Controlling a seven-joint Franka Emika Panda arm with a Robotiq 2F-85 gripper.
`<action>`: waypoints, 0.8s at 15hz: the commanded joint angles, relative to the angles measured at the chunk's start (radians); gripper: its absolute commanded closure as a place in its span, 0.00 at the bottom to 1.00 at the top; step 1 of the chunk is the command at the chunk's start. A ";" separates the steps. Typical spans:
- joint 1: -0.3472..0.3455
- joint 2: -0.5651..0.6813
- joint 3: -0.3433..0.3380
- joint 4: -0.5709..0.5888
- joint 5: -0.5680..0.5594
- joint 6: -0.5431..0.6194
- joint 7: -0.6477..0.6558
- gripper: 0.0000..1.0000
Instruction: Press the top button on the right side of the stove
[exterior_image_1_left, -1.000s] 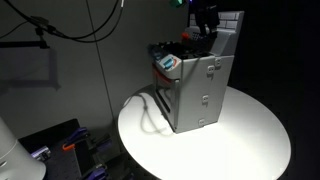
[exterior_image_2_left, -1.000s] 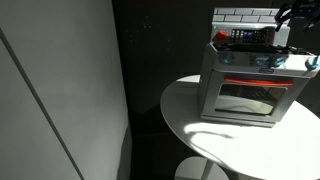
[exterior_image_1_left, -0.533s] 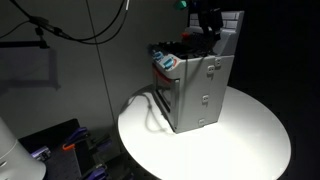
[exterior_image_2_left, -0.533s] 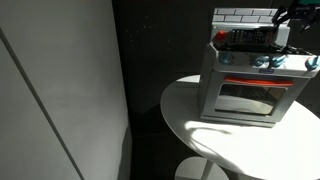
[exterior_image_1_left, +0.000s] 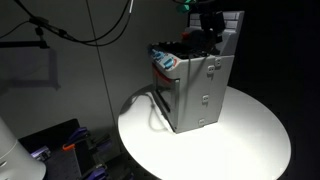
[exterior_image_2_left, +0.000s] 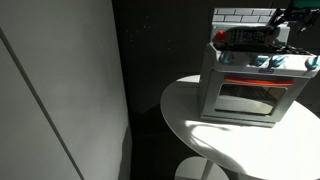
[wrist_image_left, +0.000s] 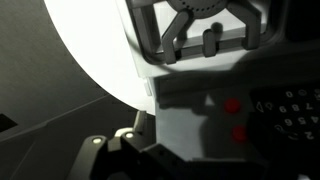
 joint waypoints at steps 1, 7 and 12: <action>0.017 0.034 -0.017 0.064 -0.007 -0.022 0.019 0.00; 0.018 0.046 -0.022 0.079 -0.007 -0.024 0.018 0.00; 0.014 0.060 -0.029 0.095 -0.005 -0.025 0.016 0.00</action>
